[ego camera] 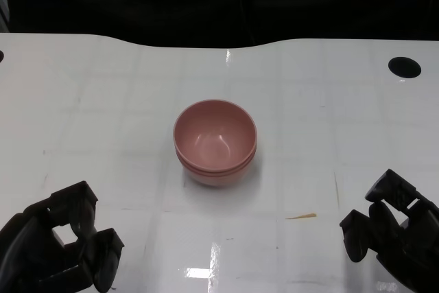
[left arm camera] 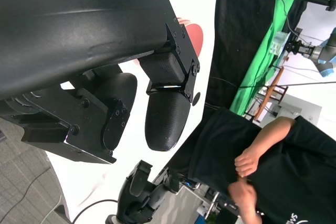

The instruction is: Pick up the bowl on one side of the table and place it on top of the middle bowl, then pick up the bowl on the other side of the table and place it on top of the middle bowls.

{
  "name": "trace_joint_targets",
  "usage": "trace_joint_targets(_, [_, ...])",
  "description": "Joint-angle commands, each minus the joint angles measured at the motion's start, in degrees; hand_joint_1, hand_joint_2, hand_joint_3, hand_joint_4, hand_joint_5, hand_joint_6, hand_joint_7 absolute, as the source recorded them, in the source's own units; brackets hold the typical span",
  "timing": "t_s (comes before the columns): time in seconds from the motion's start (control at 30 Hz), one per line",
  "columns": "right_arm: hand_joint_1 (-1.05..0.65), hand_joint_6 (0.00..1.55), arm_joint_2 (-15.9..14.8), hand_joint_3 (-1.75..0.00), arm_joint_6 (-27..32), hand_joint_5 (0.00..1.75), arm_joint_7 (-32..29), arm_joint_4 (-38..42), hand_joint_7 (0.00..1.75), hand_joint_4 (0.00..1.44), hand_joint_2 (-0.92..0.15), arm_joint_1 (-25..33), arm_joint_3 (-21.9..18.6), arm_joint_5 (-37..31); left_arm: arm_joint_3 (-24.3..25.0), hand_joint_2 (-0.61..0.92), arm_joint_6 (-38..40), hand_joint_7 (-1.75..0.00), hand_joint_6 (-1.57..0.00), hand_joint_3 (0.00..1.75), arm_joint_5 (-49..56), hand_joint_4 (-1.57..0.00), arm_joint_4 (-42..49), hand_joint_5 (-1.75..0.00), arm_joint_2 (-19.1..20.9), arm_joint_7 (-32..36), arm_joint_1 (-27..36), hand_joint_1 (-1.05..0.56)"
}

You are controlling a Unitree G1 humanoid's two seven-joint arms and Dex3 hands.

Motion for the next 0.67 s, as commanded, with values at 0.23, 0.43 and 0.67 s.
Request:
trace_joint_targets(0.23, [-0.05, 0.62, -0.25, -1.12, -1.57, 1.75, 2.21, 1.92, 1.75, 0.93, -0.65, -0.07, -1.37, -0.06, -0.23, 0.85, -0.44, -1.75, -0.9, 1.56, 0.35, -1.1, -1.32, -1.75, -0.01, 0.69, 0.33, 0.22])
trace_joint_targets(0.43, [-0.06, 0.63, -0.23, -1.11, -1.81, 1.75, 2.99, 2.64, 1.75, 0.93, -0.66, -0.35, -1.54, -0.14, -0.19, 0.86, -0.55, -1.75, -0.91, 1.55, 0.43, -1.11, -1.33, -1.75, -0.1, 0.64, 0.37, 0.22])
trace_joint_targets(0.67, [-0.06, 0.63, -0.22, -1.11, -1.89, 1.75, 3.05, 2.72, 1.75, 0.93, -0.66, -0.37, -1.54, -0.16, -0.18, 0.86, -0.54, -1.75, -0.91, 1.55, 0.45, -1.12, -1.33, -1.75, -0.12, 0.63, 0.37, 0.22])
